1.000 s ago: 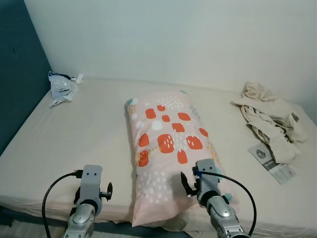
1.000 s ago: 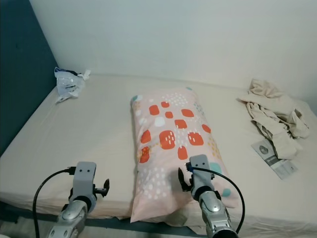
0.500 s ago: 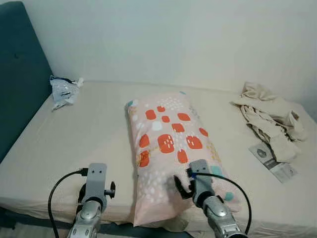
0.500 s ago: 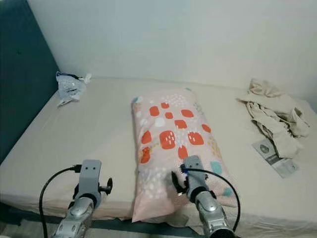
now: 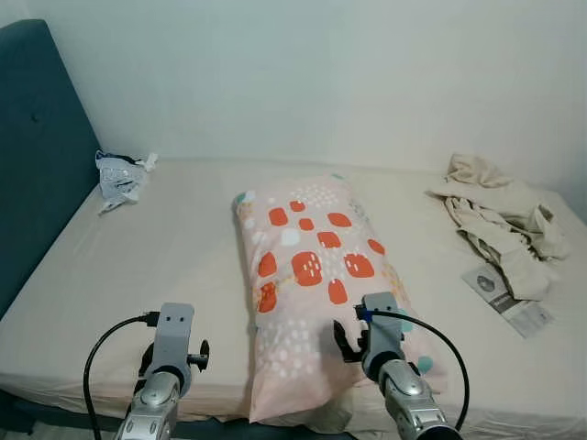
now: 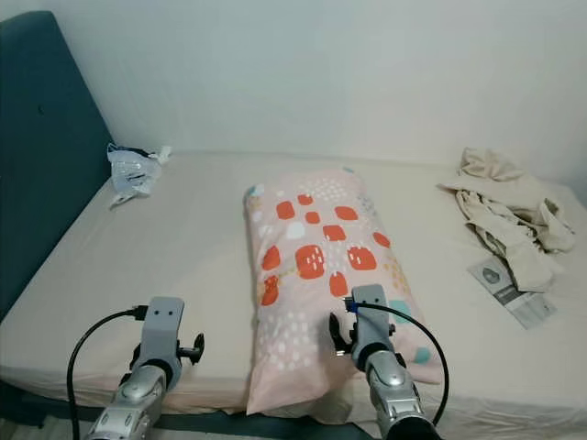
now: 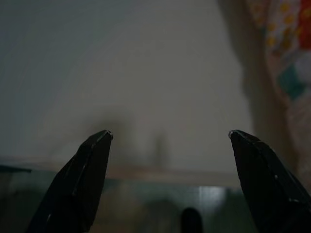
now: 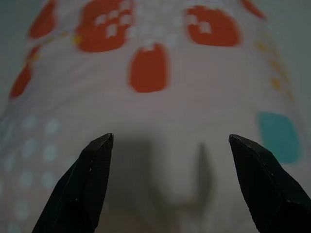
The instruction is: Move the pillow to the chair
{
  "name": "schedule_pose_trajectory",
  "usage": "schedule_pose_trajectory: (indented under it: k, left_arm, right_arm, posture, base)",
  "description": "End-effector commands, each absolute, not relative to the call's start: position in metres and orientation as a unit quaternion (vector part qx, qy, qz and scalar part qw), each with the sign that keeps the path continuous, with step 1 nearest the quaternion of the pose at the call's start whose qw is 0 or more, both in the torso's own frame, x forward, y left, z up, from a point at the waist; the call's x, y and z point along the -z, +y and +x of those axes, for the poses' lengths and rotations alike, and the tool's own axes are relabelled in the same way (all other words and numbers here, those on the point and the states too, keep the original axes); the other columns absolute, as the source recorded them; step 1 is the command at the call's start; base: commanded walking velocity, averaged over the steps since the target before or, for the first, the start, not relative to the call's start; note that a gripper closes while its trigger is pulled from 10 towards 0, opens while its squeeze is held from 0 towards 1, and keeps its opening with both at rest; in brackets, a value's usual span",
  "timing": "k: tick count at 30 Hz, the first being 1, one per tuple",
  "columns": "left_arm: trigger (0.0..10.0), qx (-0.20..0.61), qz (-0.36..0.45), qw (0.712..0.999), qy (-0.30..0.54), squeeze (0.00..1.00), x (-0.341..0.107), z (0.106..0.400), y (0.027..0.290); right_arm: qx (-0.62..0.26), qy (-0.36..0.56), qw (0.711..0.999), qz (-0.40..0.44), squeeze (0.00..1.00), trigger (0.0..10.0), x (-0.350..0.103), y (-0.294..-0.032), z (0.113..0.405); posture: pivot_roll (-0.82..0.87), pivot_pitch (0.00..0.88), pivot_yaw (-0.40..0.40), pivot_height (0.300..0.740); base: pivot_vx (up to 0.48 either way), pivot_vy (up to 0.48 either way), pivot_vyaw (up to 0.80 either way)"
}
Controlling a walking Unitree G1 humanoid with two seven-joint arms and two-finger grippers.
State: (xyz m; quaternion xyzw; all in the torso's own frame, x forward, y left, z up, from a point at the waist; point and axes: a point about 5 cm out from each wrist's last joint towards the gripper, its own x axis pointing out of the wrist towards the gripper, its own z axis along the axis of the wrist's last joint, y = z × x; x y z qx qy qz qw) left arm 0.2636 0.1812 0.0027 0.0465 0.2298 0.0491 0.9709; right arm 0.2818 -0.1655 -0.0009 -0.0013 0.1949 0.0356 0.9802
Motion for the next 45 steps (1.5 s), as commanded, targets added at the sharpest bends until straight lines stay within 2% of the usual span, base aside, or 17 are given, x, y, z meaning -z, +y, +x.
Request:
schedule_pose_trajectory:
  k: [1, 2, 3, 4, 6, 13, 16, 19, 24, 26, 29, 32, 37, 39, 41, 44, 45]
  left_arm:
    - [10.0, -0.049, 0.027, 0.974, 0.218, 0.0, -0.008, 0.267, 0.18]
    - [10.0, -0.053, 0.023, 0.975, 0.216, 0.0, -0.008, 0.268, 0.181]
    - [10.0, -0.075, 0.028, 0.969, 0.235, 0.0, -0.001, 0.265, 0.183]
    - [10.0, -0.09, 0.046, 0.958, 0.267, 0.0, 0.012, 0.257, 0.182]
    - [10.0, -0.089, 0.057, 0.955, 0.276, 0.0, 0.015, 0.255, 0.181]
    - [10.0, -0.075, 0.031, 0.968, 0.237, 0.0, -0.003, 0.273, 0.182]
    - [10.0, -0.075, 0.052, 0.963, 0.253, 0.0, 0.002, 0.272, 0.183]
    - [10.0, -0.058, 0.038, 0.96, 0.27, 0.0, 0.007, 0.27, 0.177]
    - [10.0, -0.054, 0.026, 0.958, 0.281, 0.0, 0.011, 0.267, 0.178]
    - [10.0, -0.053, 0.011, 0.955, 0.292, 0.0, 0.013, 0.267, 0.173]
    - [10.0, -0.033, 0.025, 0.957, 0.288, 0.0, 0.01, 0.27, 0.168]
    - [10.0, -0.053, 0.017, 0.959, 0.277, 0.0, 0.007, 0.272, 0.175]
    - [10.0, -0.059, 0.017, 0.958, 0.279, 0.0, 0.009, 0.268, 0.18]
    - [10.0, -0.042, 0.015, 0.962, 0.27, 0.0, 0.009, 0.267, 0.176]
    - [10.0, -0.031, 0.019, 0.962, 0.27, 0.0, 0.012, 0.267, 0.165]
    - [10.0, -0.028, 0.016, 0.962, 0.271, 0.0, 0.012, 0.268, 0.163]
    - [10.0, -0.02, 0.03, 0.961, 0.273, 0.0, 0.011, 0.266, 0.162]
  right_arm:
    - [-0.043, 0.178, 0.983, 0.029, 0.0, 10.0, -0.006, -0.157, 0.288]
    - [-0.052, 0.17, 0.983, 0.035, 0.0, 10.0, -0.009, -0.153, 0.29]
    - [-0.078, 0.182, 0.98, -0.013, 0.0, 10.0, -0.005, -0.15, 0.288]
    - [-0.103, 0.201, 0.97, -0.086, 0.0, 10.0, 0.004, -0.151, 0.281]
    - [-0.105, 0.206, 0.968, -0.099, 0.0, 10.0, 0.007, -0.153, 0.278]
    - [-0.073, 0.198, 0.977, -0.03, 0.0, 10.0, 0.003, -0.15, 0.283]
    - [-0.086, 0.207, 0.973, -0.055, 0.0, 10.0, 0.005, -0.148, 0.282]
    - [-0.061, 0.203, 0.975, -0.059, 0.0, 10.0, 0.003, -0.156, 0.285]
    - [-0.08, 0.197, 0.974, -0.078, 0.0, 10.0, 0.001, -0.158, 0.286]
    - [-0.094, 0.201, 0.973, -0.066, 0.0, 10.0, 0.003, -0.164, 0.283]
    - [-0.061, 0.229, 0.97, -0.057, 0.0, 10.0, 0.01, -0.175, 0.278]
    - [-0.083, 0.218, 0.972, -0.041, 0.0, 10.0, 0.007, -0.164, 0.281]
    - [-0.097, 0.21, 0.971, -0.063, 0.0, 10.0, 0.006, -0.157, 0.281]
    - [-0.09, 0.203, 0.974, -0.04, 0.0, 10.0, 0.003, -0.155, 0.283]
    - [-0.123, 0.221, 0.965, -0.066, 0.0, 10.0, 0.008, -0.159, 0.28]
    - [-0.124, 0.227, 0.963, -0.069, 0.0, 10.0, 0.009, -0.16, 0.279]
    - [-0.115, 0.242, 0.961, -0.075, 0.0, 10.0, 0.013, -0.164, 0.277]
  posture:
    - [-0.01, 0.074, -0.061, 0.74]
    - [-0.01, 0.074, -0.061, 0.74]
    - [-0.02, 0.051, -0.028, 0.74]
    - [-0.01, 0.03, -0.04, 0.74]
    - [-0.01, 0.03, -0.04, 0.74]
    - [0.01, 0.03, -0.028, 0.74]
    - [0.01, 0.016, -0.009, 0.74]
    - [-0.01, 0.0, -0.015, 0.74]
    - [-0.04, 0.0, -0.022, 0.74]
    - [-0.01, 0.0, -0.033, 0.74]
    - [0.01, 0.004, -0.076, 0.74]
    - [0.0, 0.001, -0.039, 0.74]
    - [-0.04, 0.033, -0.063, 0.74]
    - [-0.04, 0.049, -0.058, 0.74]
    - [0.01, 0.066, -0.047, 0.74]
    - [0.01, 0.066, -0.047, 0.74]
    - [0.02, 0.05, -0.074, 0.74]
  base:
    - [0.0, 0.0, 0.0]
    - [0.0, 0.0, 0.0]
    - [0.0, 0.0, 0.0]
    - [0.0, 0.0, 0.0]
    - [0.0, 0.0, 0.0]
    - [0.0, 0.0, 0.0]
    - [0.0, 0.0, 0.0]
    - [0.0, 0.0, 0.0]
    - [0.0, 0.0, 0.0]
    - [0.0, 0.0, 0.0]
    - [0.0, 0.0, 0.0]
    - [0.0, 0.0, 0.0]
    - [0.0, 0.0, 0.0]
    - [0.0, 0.0, 0.0]
    - [0.0, 0.0, 0.0]
    - [0.0, 0.0, 0.0]
    - [0.0, 0.0, 0.0]
